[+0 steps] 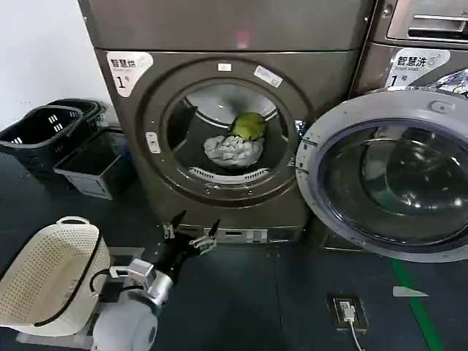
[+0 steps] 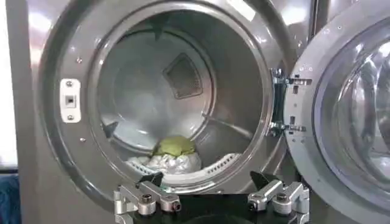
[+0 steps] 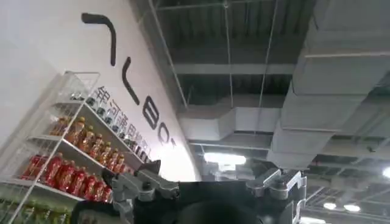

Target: Grasp the clothes from the dryer.

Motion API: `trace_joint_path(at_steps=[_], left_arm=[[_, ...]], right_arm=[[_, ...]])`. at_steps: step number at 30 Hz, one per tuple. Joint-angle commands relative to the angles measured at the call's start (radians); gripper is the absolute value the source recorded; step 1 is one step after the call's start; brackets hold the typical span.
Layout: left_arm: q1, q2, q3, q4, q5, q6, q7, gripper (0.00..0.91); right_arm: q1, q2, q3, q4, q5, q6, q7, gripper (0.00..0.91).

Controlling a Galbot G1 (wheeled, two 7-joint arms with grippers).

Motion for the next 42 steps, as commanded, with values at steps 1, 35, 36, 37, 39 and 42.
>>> trace_joint_path(at_steps=[1, 35, 36, 37, 39, 42], left_arm=[[0.001, -0.003, 0.001, 0.001, 0.002, 0.000, 0.001, 0.907], [0.010, -0.001, 0.002, -0.001, 0.029, -0.009, -0.056, 0.907], [0.010, 0.000, 0.002, -0.001, 0.030, -0.008, -0.059, 0.907], [0.010, 0.000, 0.001, -0.001, 0.030, -0.007, -0.061, 0.907], [0.008, -0.001, 0.000, 0.003, 0.033, -0.006, -0.073, 0.907], [0.001, -0.003, -0.001, 0.004, 0.034, -0.002, -0.082, 0.907]], right_arm=[[0.000, -0.001, 0.000, -0.001, -0.006, 0.000, -0.003, 0.907], [-0.001, 0.001, -0.010, -0.002, -0.012, 0.035, -0.008, 0.907], [-0.001, 0.001, -0.011, -0.003, -0.010, 0.039, -0.007, 0.907], [-0.001, 0.001, -0.011, -0.003, -0.008, 0.040, -0.007, 0.907], [-0.001, 0.003, -0.016, 0.000, 0.000, 0.045, -0.007, 0.907], [0.000, 0.009, -0.018, 0.001, 0.010, 0.047, -0.006, 0.907]])
